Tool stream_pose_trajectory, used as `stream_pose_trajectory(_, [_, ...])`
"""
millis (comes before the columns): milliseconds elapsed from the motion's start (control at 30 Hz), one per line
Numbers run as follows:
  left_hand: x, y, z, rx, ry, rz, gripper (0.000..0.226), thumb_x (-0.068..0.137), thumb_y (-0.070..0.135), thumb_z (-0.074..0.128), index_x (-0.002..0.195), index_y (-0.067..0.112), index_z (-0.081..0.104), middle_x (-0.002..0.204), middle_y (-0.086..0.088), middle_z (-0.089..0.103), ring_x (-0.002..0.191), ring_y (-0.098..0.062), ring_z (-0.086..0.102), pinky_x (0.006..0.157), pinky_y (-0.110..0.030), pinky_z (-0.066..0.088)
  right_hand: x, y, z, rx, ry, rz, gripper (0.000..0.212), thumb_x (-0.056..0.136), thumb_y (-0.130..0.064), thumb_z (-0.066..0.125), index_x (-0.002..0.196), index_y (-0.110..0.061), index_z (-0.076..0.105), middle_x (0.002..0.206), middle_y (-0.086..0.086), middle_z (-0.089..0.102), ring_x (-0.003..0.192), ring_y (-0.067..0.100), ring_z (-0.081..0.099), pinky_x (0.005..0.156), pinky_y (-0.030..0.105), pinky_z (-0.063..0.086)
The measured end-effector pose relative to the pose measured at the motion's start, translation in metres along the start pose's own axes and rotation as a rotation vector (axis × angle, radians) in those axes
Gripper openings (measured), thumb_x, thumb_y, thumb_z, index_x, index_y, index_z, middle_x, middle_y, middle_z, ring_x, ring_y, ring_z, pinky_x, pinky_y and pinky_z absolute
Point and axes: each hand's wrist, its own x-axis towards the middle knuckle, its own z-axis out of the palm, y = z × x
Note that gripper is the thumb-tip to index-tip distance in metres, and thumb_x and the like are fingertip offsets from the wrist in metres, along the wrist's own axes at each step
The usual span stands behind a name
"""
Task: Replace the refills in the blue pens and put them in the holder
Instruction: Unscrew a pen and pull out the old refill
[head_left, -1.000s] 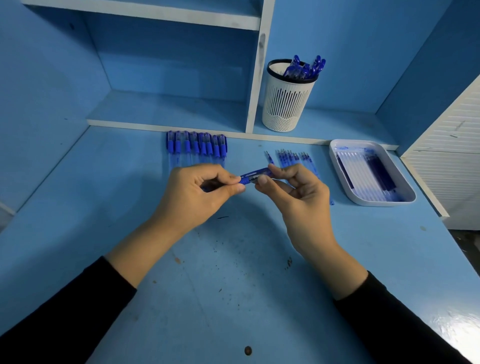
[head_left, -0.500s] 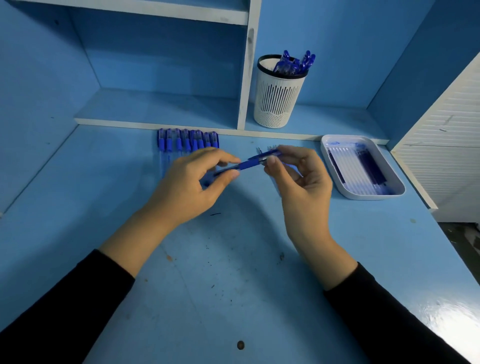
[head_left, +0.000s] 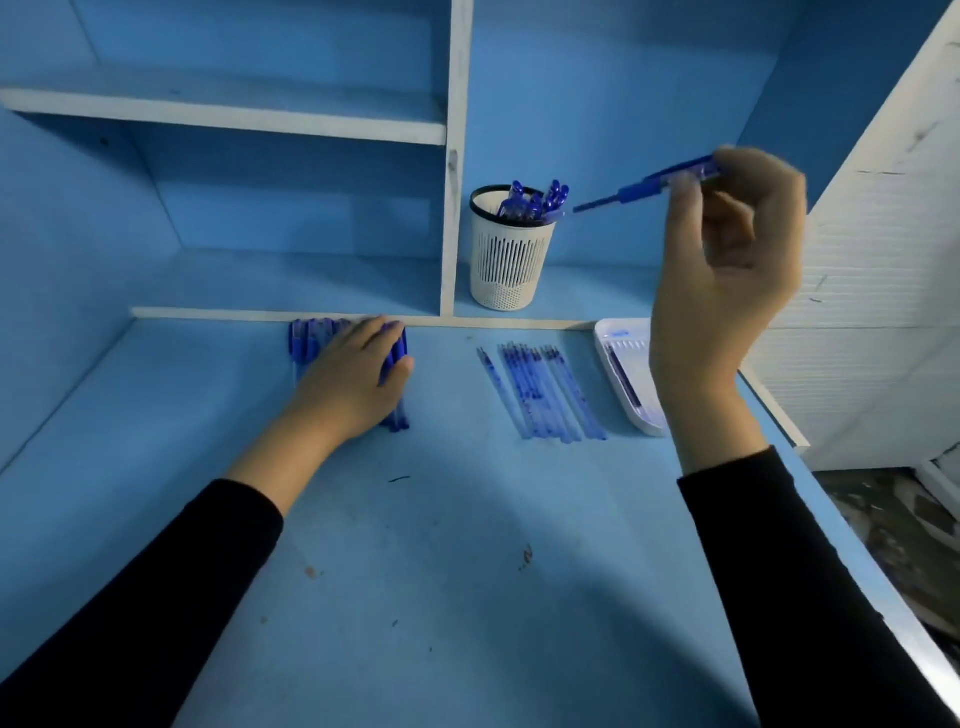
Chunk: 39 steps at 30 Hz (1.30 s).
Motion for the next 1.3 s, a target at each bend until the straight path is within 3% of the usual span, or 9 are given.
stream_pose_trajectory(133, [-0.003, 0.005, -0.002, 0.038, -0.001, 0.005, 0.055, 0.104, 0.037, 0.033, 0.154, 0.014, 0.029, 0.162, 0.001, 0.021, 0.150, -0.018, 0.013, 0.122, -0.031, 0.005, 0.038, 0.022, 0.033, -0.103, 0.002, -0.071, 0.010, 0.088, -0.003, 0.061, 0.098, 0.001, 0.063, 0.088, 0.003, 0.060, 0.076, 0.008, 0.057, 0.072, 0.021, 0.049])
stream_pose_trajectory(300, [-0.005, 0.004, -0.002, 0.003, 0.029, -0.020, 0.056, 0.103, 0.040, 0.037, 0.154, 0.017, 0.030, 0.162, 0.002, 0.023, 0.150, -0.019, 0.013, 0.123, -0.033, 0.008, 0.049, 0.058, 0.069, -0.251, -0.183, -0.064, 0.014, 0.086, -0.002, 0.060, 0.099, -0.001, 0.065, 0.087, 0.007, 0.062, 0.071, -0.001, 0.054, 0.072, 0.011, 0.047])
stream_pose_trajectory(533, [-0.006, 0.005, -0.002, -0.002, 0.057, 0.004, 0.055, 0.102, 0.039, 0.041, 0.152, 0.017, 0.034, 0.162, 0.000, 0.023, 0.150, -0.020, 0.015, 0.122, -0.033, 0.011, 0.036, 0.100, 0.087, -0.447, -0.499, 0.005, 0.014, 0.088, -0.002, 0.059, 0.098, -0.005, 0.068, 0.089, 0.009, 0.066, 0.074, 0.015, 0.057, 0.068, 0.017, 0.047])
stream_pose_trajectory(667, [-0.006, 0.006, -0.003, 0.004, 0.045, 0.012, 0.056, 0.103, 0.040, 0.039, 0.153, 0.017, 0.031, 0.162, 0.000, 0.022, 0.151, -0.020, 0.013, 0.122, -0.034, 0.010, 0.036, 0.108, 0.087, -0.529, -0.563, -0.045, 0.015, 0.091, -0.005, 0.058, 0.095, -0.001, 0.072, 0.095, 0.013, 0.071, 0.081, 0.021, 0.063, 0.067, 0.006, 0.036])
stream_pose_trajectory(867, [-0.006, 0.005, -0.005, 0.006, 0.027, 0.026, 0.058, 0.103, 0.045, 0.030, 0.154, 0.018, 0.030, 0.162, 0.000, 0.022, 0.150, -0.020, 0.013, 0.121, -0.032, 0.009, 0.018, 0.088, 0.073, -0.498, -0.527, -0.098, 0.020, 0.092, -0.009, 0.058, 0.106, -0.002, 0.070, 0.101, 0.013, 0.070, 0.085, 0.023, 0.064, 0.074, 0.017, 0.043])
stream_pose_trajectory(967, [-0.011, 0.004, -0.008, 0.008, 0.069, 0.060, 0.080, 0.088, 0.060, 0.012, 0.149, 0.017, 0.040, 0.157, -0.002, 0.033, 0.147, -0.022, 0.022, 0.120, -0.031, 0.011, -0.014, 0.073, 0.065, -0.447, -0.552, -0.090, 0.019, 0.089, -0.007, 0.057, 0.104, -0.004, 0.069, 0.098, 0.012, 0.069, 0.081, 0.024, 0.062, 0.075, 0.025, 0.047])
stream_pose_trajectory(1033, [-0.016, 0.000, -0.010, -0.026, 0.088, 0.078, 0.084, 0.084, 0.060, 0.010, 0.147, 0.017, 0.044, 0.156, -0.003, 0.036, 0.147, -0.023, 0.024, 0.120, -0.030, 0.011, -0.041, 0.066, 0.062, -0.432, -0.633, -0.057, 0.019, 0.088, -0.007, 0.056, 0.103, -0.005, 0.068, 0.097, 0.012, 0.068, 0.079, 0.028, 0.063, 0.072, 0.035, 0.051])
stream_pose_trajectory(1167, [-0.033, -0.016, -0.015, -0.063, 0.099, 0.061, 0.081, 0.086, 0.060, 0.014, 0.147, 0.017, 0.044, 0.157, 0.000, 0.035, 0.149, -0.021, 0.022, 0.119, -0.031, 0.014, -0.084, 0.053, 0.059, -0.396, -0.943, 0.119, 0.025, 0.089, -0.010, 0.062, 0.113, -0.006, 0.067, 0.101, 0.012, 0.069, 0.086, 0.024, 0.065, 0.081, 0.036, 0.052])
stream_pose_trajectory(1300, [-0.055, -0.033, -0.020, -0.082, 0.129, 0.012, 0.081, 0.085, 0.064, 0.017, 0.148, 0.021, 0.043, 0.159, 0.000, 0.031, 0.150, -0.019, 0.019, 0.117, -0.026, 0.011, -0.110, 0.049, 0.058, -0.397, -1.259, 0.167, 0.035, 0.090, -0.019, 0.063, 0.124, -0.011, 0.062, 0.110, 0.011, 0.067, 0.095, 0.023, 0.061, 0.086, 0.018, 0.042])
